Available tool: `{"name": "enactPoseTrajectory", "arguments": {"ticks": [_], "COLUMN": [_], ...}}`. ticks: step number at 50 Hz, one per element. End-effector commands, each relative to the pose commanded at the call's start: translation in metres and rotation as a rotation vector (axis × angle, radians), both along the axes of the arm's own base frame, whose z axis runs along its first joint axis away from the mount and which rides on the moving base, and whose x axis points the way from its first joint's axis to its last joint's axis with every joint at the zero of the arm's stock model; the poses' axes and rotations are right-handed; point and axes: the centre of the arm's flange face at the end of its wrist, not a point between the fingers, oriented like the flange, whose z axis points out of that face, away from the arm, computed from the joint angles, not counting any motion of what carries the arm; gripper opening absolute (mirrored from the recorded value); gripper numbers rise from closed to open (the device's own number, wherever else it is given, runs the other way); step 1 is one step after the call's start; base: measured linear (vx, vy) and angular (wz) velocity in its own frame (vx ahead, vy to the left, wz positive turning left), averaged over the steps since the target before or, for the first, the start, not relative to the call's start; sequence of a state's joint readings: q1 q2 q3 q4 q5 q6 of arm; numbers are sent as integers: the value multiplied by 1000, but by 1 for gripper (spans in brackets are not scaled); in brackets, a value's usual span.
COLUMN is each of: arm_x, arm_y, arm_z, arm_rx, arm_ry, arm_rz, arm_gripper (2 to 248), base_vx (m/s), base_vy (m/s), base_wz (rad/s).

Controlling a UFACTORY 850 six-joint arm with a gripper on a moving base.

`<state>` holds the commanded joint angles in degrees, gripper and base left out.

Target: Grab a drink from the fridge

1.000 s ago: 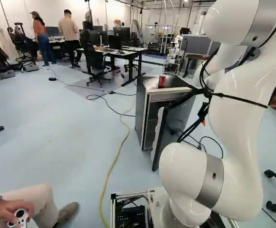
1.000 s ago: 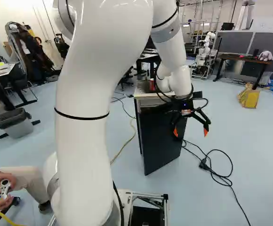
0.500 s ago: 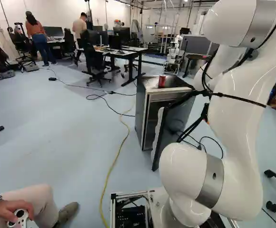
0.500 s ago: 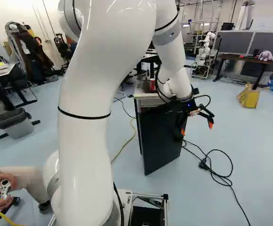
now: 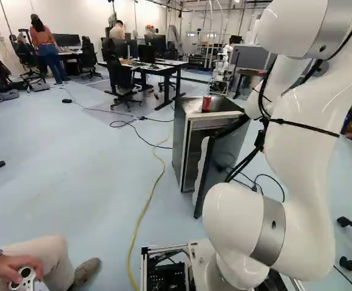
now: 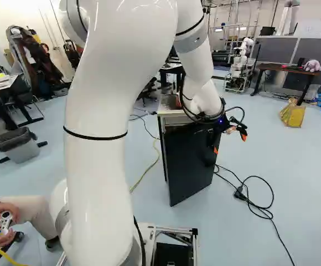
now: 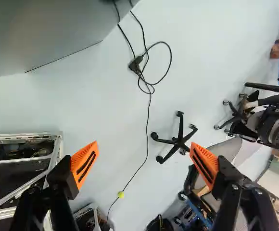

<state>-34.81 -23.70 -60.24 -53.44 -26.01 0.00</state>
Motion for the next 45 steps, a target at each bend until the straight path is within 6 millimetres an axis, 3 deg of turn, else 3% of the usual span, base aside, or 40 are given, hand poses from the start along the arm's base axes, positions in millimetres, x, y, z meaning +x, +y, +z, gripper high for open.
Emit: {"name": "enactPoseTrajectory", "arguments": {"ticks": [45], "arm_x": [8], "arm_y": [42], "arm_z": [1], "arm_rx": [8], "arm_ry": [-21], "arm_rz": [109], "arm_gripper": [247], "base_vx": [0], "base_vy": [0], "base_wz": [0]}}
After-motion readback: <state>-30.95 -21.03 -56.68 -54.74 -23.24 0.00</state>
